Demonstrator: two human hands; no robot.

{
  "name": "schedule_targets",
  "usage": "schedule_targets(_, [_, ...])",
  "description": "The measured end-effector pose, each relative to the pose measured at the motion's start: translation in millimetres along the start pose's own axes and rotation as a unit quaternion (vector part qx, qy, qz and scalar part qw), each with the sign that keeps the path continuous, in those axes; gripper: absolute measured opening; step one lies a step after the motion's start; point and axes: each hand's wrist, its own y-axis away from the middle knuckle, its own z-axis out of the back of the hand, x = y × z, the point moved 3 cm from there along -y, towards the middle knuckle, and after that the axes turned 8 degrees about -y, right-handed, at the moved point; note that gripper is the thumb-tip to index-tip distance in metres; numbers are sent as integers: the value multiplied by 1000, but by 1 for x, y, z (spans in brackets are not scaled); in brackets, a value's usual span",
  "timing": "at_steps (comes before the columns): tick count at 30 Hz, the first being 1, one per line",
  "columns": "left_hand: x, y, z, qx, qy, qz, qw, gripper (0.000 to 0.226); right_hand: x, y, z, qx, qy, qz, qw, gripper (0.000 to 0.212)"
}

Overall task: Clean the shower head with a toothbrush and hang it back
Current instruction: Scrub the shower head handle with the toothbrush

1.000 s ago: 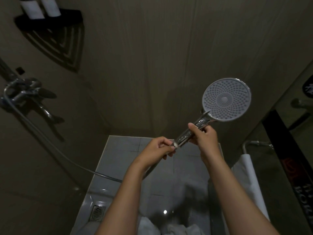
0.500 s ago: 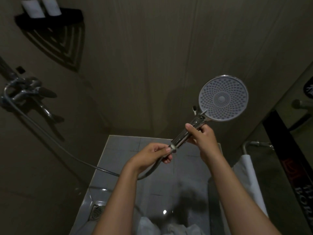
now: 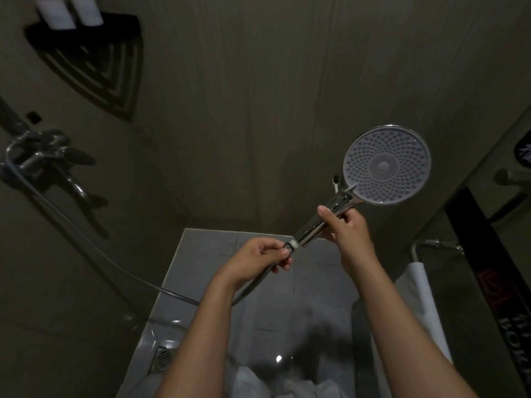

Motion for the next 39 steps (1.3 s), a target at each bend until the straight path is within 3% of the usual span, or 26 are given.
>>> schedule_targets(6, [-1, 0, -1, -9, -22, 1, 1000, 13, -2, 2, -3, 9, -5, -2, 1000, 8])
schedule_targets(10, [-3, -1, -2, -21, -29, -3, 999, 10, -2, 1, -3, -4, 2, -2, 1000, 17])
schedule_targets(15, [-4, -1, -4, -66, -15, -9, 998, 8, -4, -1, -2, -7, 2, -5, 1000, 14])
schedule_targets(25, [-9, -5, -7, -155, -94, -36, 983, 31, -7, -5, 0, -20, 24, -3, 1000, 21])
schedule_targets(29, [-12, -5, -10, -133, -110, -33, 984, 21, -8, -7, 2, -34, 21, 4, 999, 16])
schedule_targets(34, [-17, -3, -7, -95, -40, -15, 995, 3, -8, -5, 2, -42, 13, 0, 999, 12])
schedule_targets(39, [-16, -3, -6, -133, -36, -17, 990, 11, -7, -4, 1, -41, 15, -1, 999, 12])
